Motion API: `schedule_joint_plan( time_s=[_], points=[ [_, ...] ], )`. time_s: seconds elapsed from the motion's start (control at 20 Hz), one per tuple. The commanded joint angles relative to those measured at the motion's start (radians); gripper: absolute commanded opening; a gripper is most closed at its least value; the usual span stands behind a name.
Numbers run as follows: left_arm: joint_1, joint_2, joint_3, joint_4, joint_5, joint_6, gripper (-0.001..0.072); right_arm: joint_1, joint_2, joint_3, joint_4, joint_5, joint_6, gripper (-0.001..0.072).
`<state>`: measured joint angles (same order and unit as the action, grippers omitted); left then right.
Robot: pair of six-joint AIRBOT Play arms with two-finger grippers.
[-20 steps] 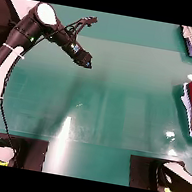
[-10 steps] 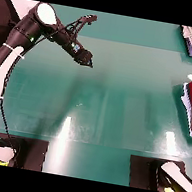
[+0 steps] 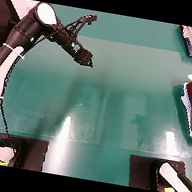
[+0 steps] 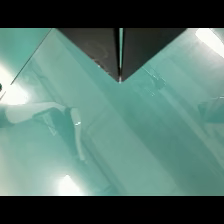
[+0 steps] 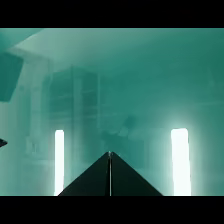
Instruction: Fold the shirts.
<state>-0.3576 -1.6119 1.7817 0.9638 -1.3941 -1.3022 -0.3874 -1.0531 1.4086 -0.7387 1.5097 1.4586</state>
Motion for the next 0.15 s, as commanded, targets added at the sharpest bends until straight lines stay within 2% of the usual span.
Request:
schedule_joint_plan(
  time_s=[0.0,0.1],
  points=[
    [0.000,0.000,0.000,0.000,0.000,0.000,0.0029,0.064,0.001,0.001,0.004,-0.009,-0.003,0.0015],
    [0.000,0.000,0.000,0.000,0.000,0.000,0.0029,0.067,0.001,0.001,0.004,-0.008,-0.002,0.0015]
  ],
)
